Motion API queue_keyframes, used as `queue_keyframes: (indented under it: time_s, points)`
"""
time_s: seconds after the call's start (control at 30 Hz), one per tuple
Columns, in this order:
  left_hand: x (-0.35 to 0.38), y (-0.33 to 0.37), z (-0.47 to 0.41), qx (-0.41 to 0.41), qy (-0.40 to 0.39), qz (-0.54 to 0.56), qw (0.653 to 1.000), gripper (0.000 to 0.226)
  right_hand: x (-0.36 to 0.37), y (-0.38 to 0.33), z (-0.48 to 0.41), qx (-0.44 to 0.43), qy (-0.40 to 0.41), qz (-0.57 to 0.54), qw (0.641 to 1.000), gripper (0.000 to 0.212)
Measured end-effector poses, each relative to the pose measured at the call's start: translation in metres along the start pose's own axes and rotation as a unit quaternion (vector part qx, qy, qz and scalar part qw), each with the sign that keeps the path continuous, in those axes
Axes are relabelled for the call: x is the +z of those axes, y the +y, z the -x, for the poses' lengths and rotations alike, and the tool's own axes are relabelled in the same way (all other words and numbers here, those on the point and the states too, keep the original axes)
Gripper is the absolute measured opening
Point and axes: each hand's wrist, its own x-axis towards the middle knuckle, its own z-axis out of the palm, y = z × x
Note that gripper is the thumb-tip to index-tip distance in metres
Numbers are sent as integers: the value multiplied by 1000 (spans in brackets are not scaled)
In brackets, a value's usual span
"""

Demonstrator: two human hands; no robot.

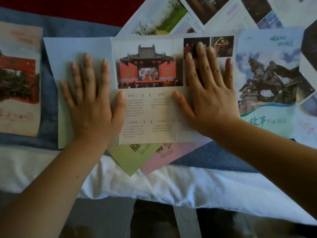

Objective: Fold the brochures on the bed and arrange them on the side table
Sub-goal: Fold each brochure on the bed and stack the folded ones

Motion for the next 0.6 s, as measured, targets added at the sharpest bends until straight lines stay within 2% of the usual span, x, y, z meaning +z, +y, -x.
queue_keyframes:
  time_s: [0.3, 0.6]
  points:
    - [-8, -10, 3, -37, 5, 19, 999, 80, 3, 8, -3, 0, 10, 16, 1000, 79]
    - [-10, -10, 2, -44, 17, 143, 989, 81, 8, 6, -4, 0, 25, 19, 999, 77]
